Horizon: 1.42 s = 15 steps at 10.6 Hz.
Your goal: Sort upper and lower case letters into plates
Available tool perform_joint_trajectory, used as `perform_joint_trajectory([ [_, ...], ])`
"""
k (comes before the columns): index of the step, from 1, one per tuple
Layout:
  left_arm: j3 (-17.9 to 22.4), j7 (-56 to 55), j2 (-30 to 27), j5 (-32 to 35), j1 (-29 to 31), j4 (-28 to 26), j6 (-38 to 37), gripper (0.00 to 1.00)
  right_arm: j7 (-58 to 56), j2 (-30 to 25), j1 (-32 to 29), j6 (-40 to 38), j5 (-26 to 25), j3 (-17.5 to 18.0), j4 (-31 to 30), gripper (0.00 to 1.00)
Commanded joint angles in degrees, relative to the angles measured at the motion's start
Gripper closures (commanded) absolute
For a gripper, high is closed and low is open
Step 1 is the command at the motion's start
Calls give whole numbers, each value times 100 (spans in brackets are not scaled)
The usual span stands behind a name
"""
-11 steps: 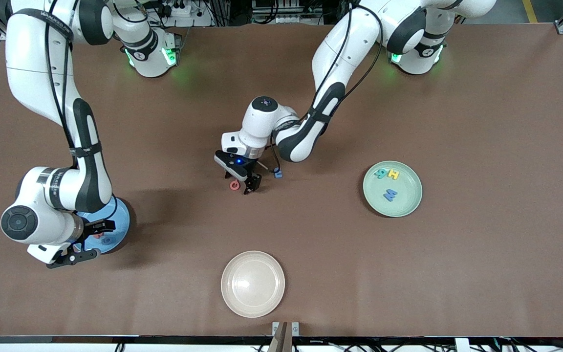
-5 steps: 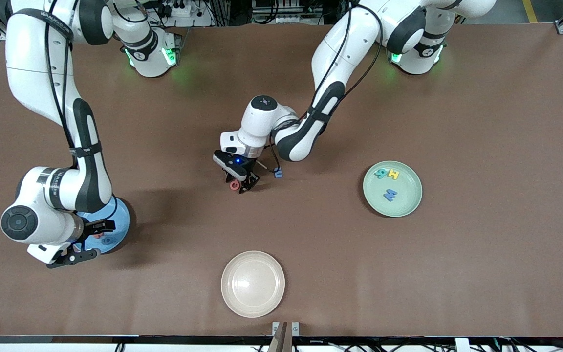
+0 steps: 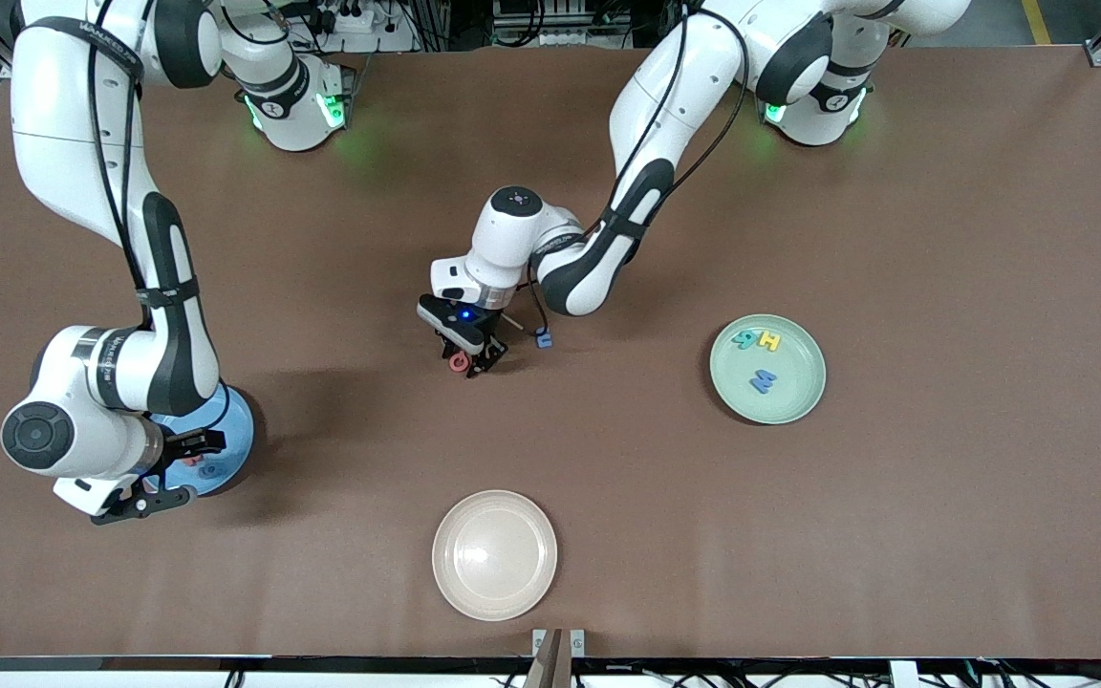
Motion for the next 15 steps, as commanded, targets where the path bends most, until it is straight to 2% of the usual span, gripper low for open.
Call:
perform_joint_trajectory([
  [1,49,-185,81,-79,-144,28,21,42,-23,-231,8,-17,-13,34,-238,0],
  [4,49,-185,72,-79,-153,-33,-14,53,-23,-231,8,-25,-13,34,-238,0],
  [7,40,-185,54,-79,-179,-42,-208,60,-23,-240,8,-25,-13,34,-238,0],
  [9,49,-177,54,-88,-179,-42,-216,74,-23,-240,8,-25,-13,43,-238,0],
  [13,31,-142,-103,-79,-135,-33,-663,79,-23,-249,8,-25,-13,43,-238,0],
  [15,-152,-19,-366,-70,13,-33,-1329,80,-14,-249,17,-25,-13,43,-238,0],
])
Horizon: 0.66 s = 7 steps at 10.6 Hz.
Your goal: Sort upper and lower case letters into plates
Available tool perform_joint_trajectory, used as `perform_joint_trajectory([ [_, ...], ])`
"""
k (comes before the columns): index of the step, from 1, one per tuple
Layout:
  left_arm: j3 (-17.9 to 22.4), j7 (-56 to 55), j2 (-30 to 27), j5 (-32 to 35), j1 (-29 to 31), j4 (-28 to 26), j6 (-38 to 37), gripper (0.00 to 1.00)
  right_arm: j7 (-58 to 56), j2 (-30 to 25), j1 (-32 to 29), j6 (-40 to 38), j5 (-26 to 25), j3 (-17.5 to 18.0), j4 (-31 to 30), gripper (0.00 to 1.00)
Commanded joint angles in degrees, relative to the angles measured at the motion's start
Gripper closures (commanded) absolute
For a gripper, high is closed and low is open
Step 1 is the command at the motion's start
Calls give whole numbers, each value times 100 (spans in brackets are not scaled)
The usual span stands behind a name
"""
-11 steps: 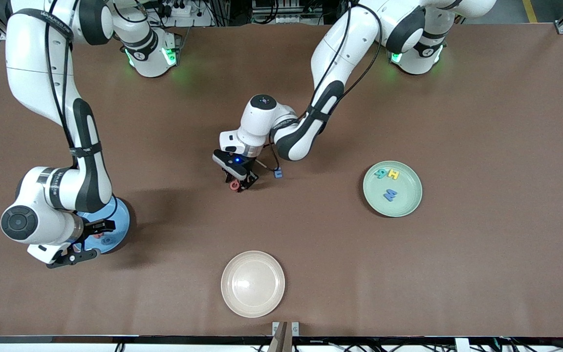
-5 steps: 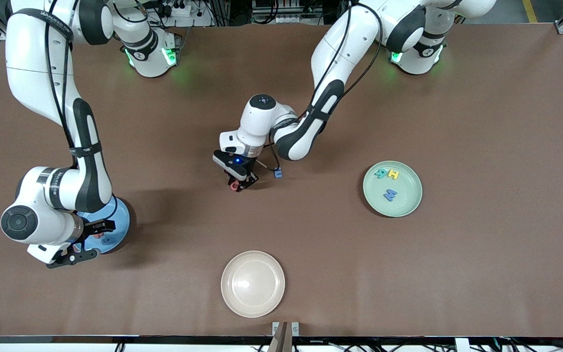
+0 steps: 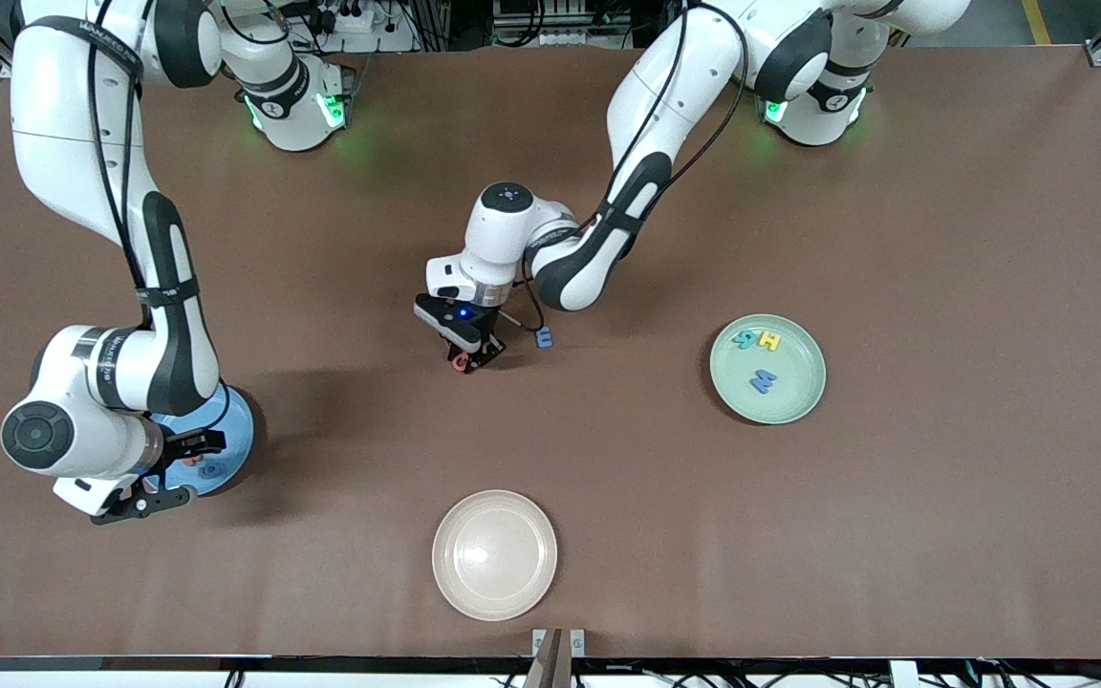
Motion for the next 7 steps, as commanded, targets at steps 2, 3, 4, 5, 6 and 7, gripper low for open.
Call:
perform_joint_trajectory([
  [2,-867,816,-425,-61,790,-130,-1169,80,-5,-240,13,-33,13,58,-238,0],
  [3,-1254,1186,-513,-52,1185,-130,-1564,80,4,-240,65,-120,170,58,-238,0],
  [4,-1545,1573,-627,-52,1511,-130,-2046,80,152,-257,187,-165,319,49,-238,0],
  [5,-1852,1890,-723,-61,1871,-130,-2469,79,466,-257,354,-226,329,58,-229,0],
  [6,-2212,2128,-794,-52,2284,-130,-2925,78,800,-266,634,-227,338,58,-211,0],
  [7,-2555,2435,-838,-52,2714,-130,-3365,78,1282,-257,985,-218,373,58,-176,0],
])
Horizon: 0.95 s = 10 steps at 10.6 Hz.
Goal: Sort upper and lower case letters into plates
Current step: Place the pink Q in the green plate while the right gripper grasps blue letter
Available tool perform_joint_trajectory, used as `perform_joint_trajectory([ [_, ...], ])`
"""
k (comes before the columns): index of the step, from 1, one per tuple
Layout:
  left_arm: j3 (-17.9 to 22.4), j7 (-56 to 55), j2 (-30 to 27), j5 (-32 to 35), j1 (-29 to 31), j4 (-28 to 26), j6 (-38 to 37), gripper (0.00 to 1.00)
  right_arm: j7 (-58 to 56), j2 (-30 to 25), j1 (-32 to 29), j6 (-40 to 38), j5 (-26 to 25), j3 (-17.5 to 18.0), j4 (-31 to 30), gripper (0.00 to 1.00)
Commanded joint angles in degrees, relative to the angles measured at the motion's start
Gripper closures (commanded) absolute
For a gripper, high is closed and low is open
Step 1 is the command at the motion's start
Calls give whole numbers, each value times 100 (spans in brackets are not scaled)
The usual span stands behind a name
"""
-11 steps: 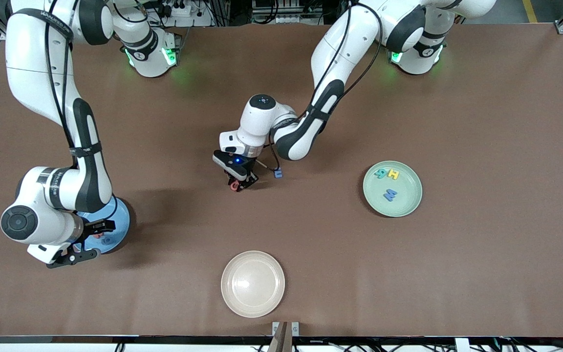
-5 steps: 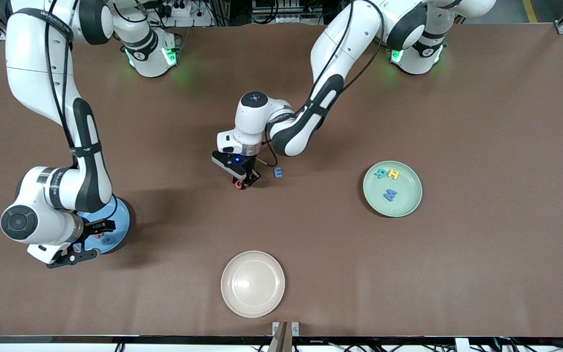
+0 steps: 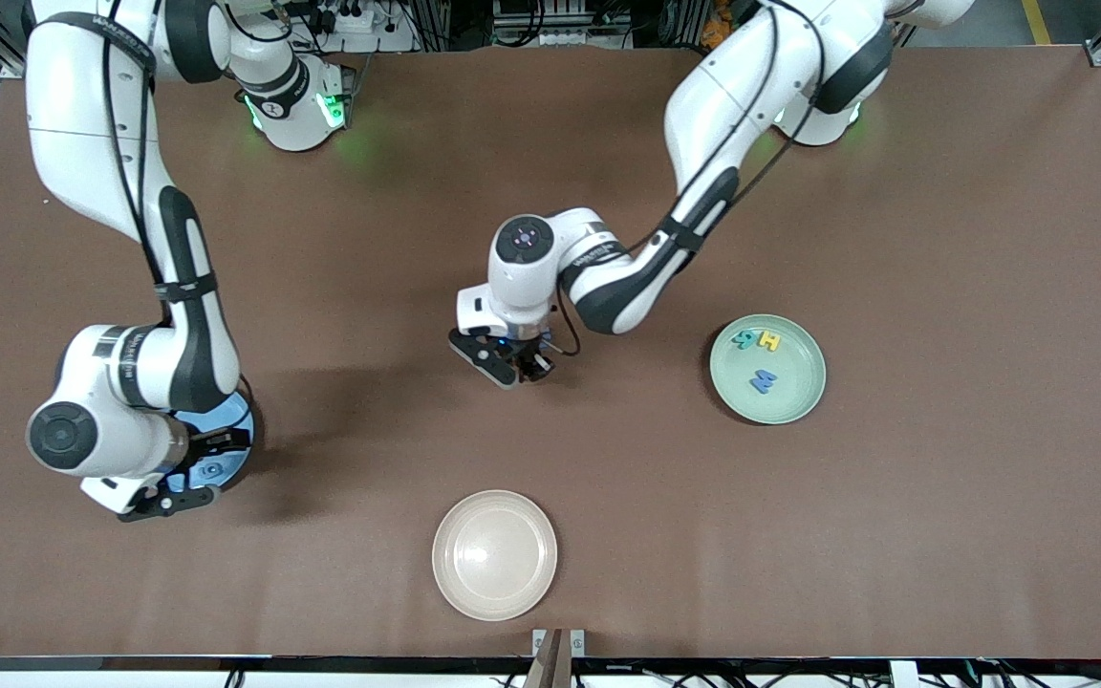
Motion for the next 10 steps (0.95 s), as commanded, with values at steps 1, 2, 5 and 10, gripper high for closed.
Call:
perform_joint_trajectory([
  [1,-770,727,-211,-51,922,-144,-953,78,1248,-195,852,-16,108,-23,-151,0],
  [2,-1016,922,-290,-51,1327,-153,-1523,78,1881,-187,1265,-7,108,-31,-107,0],
  [5,-1631,1828,-553,-51,2766,-878,-2398,77,3237,-117,2242,54,361,-5,-71,0],
  [10,-2678,1899,-1212,317,5211,-2971,-2390,75,4269,190,3639,1028,1110,4,-115,0],
])
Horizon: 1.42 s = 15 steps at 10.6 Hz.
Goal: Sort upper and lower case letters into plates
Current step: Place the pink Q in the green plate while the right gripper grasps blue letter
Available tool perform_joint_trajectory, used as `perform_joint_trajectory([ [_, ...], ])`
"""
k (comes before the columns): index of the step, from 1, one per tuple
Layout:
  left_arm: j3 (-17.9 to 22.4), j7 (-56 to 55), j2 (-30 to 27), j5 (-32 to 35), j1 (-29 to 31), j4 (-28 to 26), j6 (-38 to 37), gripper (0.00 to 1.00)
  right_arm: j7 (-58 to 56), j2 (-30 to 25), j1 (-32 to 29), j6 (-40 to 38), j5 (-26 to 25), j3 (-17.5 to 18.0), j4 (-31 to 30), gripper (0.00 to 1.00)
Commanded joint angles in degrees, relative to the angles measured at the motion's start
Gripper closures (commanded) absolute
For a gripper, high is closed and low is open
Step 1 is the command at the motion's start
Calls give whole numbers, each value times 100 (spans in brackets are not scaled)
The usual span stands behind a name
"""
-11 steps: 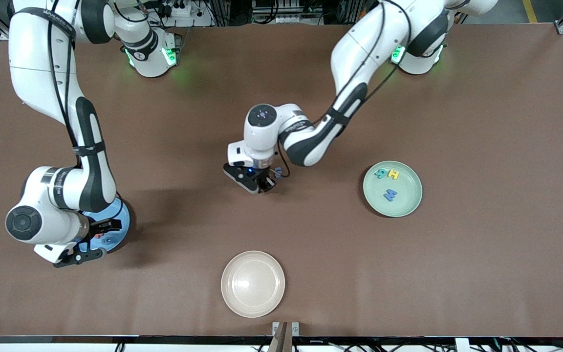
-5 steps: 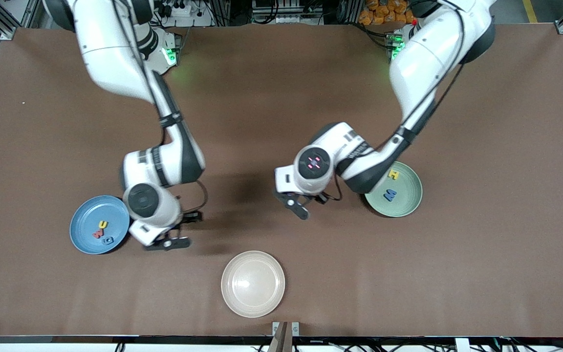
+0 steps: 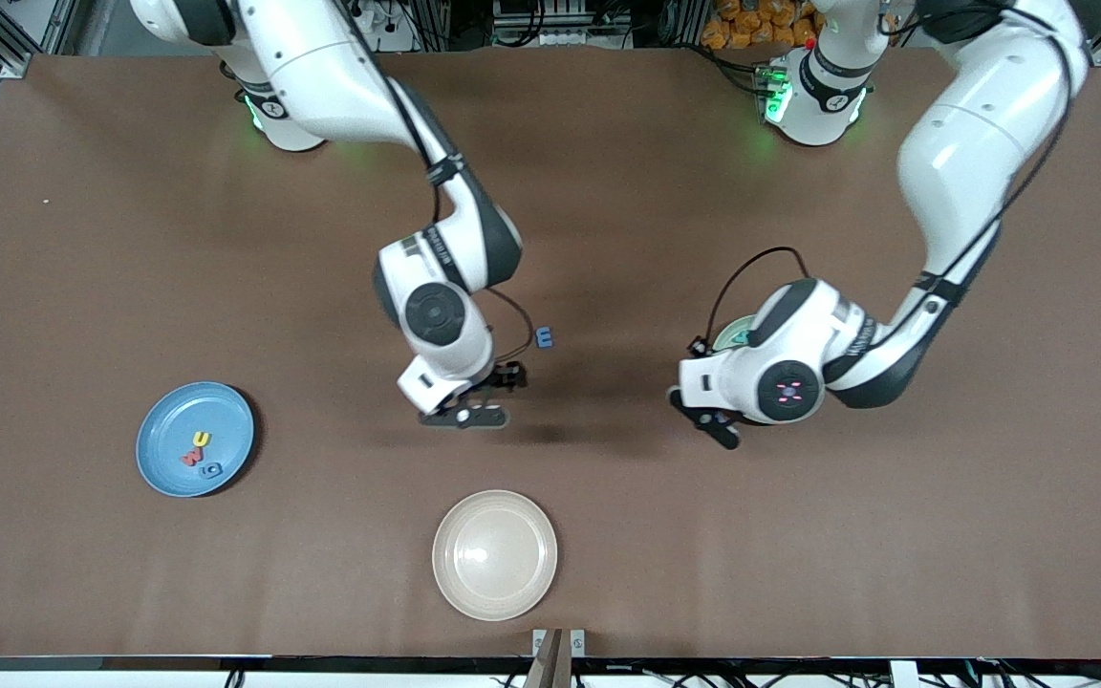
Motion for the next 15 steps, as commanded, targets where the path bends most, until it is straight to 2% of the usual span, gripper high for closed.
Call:
perform_joint_trajectory([
  [1,-539,8,-519,437,908,-1061,92,74,246,232,555,447,118,-58,-67,0],
  [3,-664,17,-501,825,1253,-1343,223,71,360,417,872,633,118,-58,-85,0],
  [5,-655,60,-449,1096,1324,-1362,241,68,361,426,1066,616,118,-58,-181,0],
  [6,-655,61,-431,1116,1429,-1388,241,57,361,418,1154,625,118,-58,-269,0],
  [7,-655,69,-440,1116,1465,-1415,259,35,343,409,1190,633,118,-58,-339,0],
  [8,-655,61,-431,1116,1535,-1415,250,0,300,374,1190,625,118,-58,-401,0],
  [13,-646,-18,-431,1116,1536,-1371,250,0,27,146,1190,633,118,-58,-726,0],
  [15,-646,-106,-440,1098,1509,-1092,250,0,27,145,1181,755,118,-67,-779,0],
])
